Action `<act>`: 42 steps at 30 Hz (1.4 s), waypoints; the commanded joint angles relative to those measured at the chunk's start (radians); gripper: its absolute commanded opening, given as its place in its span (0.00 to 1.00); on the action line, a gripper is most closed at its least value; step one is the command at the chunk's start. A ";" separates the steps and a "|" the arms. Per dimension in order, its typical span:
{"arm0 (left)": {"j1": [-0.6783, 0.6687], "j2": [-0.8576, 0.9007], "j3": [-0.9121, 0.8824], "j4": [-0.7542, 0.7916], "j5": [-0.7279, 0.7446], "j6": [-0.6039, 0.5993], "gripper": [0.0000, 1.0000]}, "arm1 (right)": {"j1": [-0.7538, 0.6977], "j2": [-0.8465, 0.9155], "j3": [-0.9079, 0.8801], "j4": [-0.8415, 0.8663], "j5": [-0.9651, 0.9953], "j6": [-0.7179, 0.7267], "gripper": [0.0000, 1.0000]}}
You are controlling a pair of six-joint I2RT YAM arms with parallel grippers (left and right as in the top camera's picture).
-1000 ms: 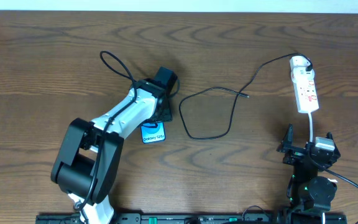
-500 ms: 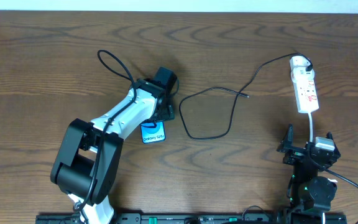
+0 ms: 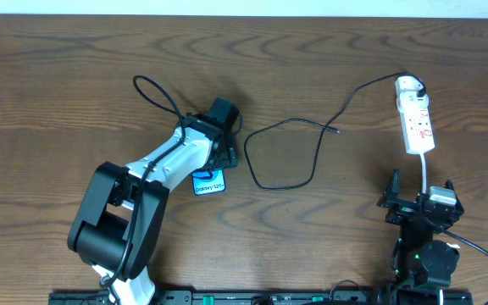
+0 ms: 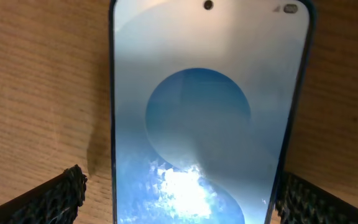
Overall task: Plug charger to phone and switch on socket
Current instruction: 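Lower the left gripper and grasp the phone's bottom edge, then lift the phone with the left gripper and tilt it upright rightward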
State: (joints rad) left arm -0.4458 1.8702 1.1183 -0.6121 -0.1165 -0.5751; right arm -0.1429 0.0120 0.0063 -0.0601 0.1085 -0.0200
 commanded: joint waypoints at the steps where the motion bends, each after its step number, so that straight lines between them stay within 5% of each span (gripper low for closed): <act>1: 0.005 -0.002 -0.026 -0.004 0.031 0.075 0.98 | -0.007 -0.006 -0.001 -0.003 0.001 -0.014 0.99; 14: 0.068 -0.002 -0.068 0.039 0.090 0.088 0.97 | -0.007 -0.006 -0.001 -0.003 0.001 -0.014 0.99; 29: 0.069 -0.002 -0.068 0.054 0.091 0.089 0.74 | -0.007 -0.006 -0.001 -0.003 0.001 -0.014 0.99; 42: 0.069 -0.027 -0.026 0.020 0.104 0.088 0.72 | -0.007 -0.006 -0.001 -0.003 0.001 -0.014 0.99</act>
State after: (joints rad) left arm -0.3820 1.8530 1.0870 -0.5747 -0.0158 -0.4965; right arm -0.1429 0.0120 0.0063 -0.0601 0.1085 -0.0204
